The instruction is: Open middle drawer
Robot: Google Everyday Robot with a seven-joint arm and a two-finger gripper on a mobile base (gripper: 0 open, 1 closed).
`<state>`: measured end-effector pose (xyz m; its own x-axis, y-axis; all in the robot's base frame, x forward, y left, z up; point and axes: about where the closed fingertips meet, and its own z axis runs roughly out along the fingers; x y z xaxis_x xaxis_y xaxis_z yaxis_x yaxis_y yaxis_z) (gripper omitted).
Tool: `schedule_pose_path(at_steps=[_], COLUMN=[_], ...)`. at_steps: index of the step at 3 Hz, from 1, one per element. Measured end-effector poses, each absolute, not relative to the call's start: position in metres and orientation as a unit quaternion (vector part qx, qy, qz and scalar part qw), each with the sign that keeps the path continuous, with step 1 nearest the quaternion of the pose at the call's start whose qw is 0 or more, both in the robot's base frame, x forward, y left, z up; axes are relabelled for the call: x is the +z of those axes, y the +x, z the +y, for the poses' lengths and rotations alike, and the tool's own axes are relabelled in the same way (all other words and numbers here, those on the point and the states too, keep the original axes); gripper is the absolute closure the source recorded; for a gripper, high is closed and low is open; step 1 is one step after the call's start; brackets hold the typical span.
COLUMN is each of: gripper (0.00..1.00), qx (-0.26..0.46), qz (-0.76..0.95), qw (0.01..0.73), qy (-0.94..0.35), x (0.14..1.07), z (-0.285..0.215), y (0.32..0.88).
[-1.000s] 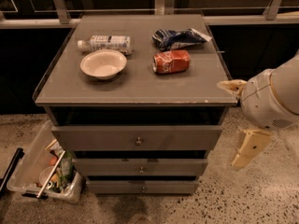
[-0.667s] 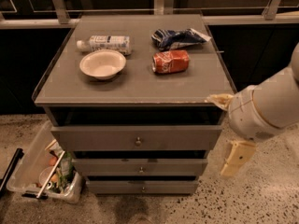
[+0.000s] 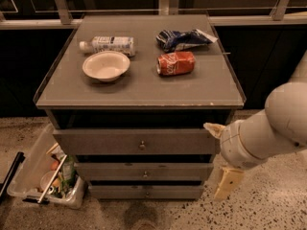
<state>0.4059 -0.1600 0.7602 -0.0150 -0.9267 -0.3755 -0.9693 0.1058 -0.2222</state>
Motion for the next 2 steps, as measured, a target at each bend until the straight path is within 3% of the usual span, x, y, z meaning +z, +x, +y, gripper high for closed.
schedule_pose_path(at_steps=[2], gripper=[0.00], qx=[0.061], qz=[0.721], qw=[0.224], qy=[-0.653], x=[0.674], z=[-0.176], y=[0.411])
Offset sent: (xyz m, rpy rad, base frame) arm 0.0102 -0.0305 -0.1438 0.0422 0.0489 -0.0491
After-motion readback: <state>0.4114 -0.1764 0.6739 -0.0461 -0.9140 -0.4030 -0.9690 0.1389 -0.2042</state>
